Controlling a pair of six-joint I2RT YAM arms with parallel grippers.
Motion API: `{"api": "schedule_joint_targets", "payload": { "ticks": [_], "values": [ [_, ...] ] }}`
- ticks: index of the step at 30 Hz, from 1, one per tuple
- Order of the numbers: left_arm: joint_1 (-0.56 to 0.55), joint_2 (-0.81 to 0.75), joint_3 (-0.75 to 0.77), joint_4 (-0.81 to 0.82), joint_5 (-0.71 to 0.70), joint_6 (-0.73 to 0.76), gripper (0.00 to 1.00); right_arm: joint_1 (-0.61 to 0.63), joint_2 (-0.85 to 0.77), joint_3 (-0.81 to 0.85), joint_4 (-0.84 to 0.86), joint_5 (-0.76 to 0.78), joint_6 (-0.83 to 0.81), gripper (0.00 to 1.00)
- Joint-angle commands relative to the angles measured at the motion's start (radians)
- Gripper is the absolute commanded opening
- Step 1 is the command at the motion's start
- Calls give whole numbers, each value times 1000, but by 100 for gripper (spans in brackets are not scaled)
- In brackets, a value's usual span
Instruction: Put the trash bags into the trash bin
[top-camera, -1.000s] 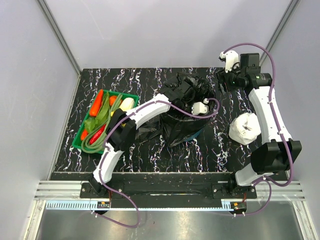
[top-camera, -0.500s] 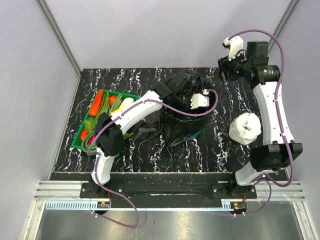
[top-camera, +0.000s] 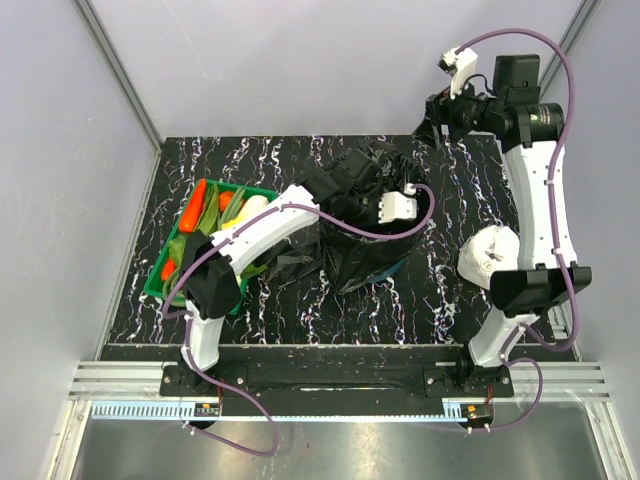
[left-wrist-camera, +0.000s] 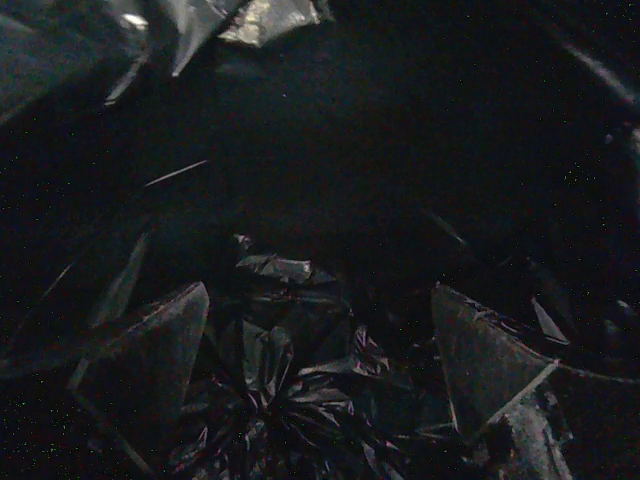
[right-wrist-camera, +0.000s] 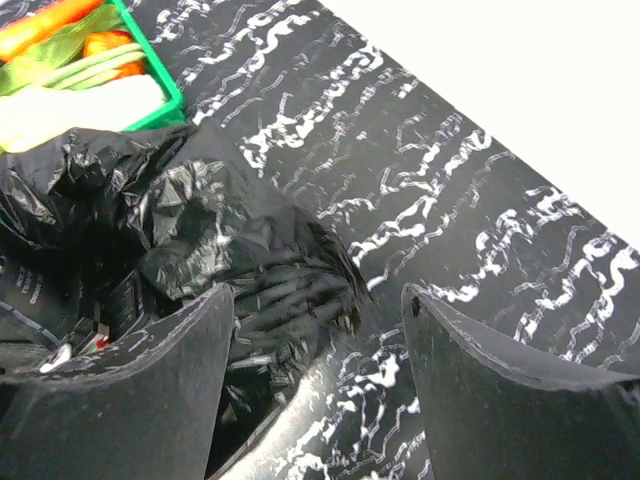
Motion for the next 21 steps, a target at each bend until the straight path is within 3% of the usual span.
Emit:
{"api": "schedule_joint_targets", "payload": {
  "ticks": [1, 13, 15, 21],
  "values": [
    [-12, -92, -8, 8, -5, -4, 99, 45, 104, 127, -114, -113, -26, 75],
    [-17, -94, -22, 5, -17, 17, 99, 122, 323, 299, -183, -155, -86, 76],
    [-18, -92, -25, 3, -23, 20, 99, 129, 345, 306, -183, -152, -89, 71],
    [-18, -83, -27, 5, -8, 27, 99, 131, 373, 319, -143, -140, -54, 45]
  ]
}}
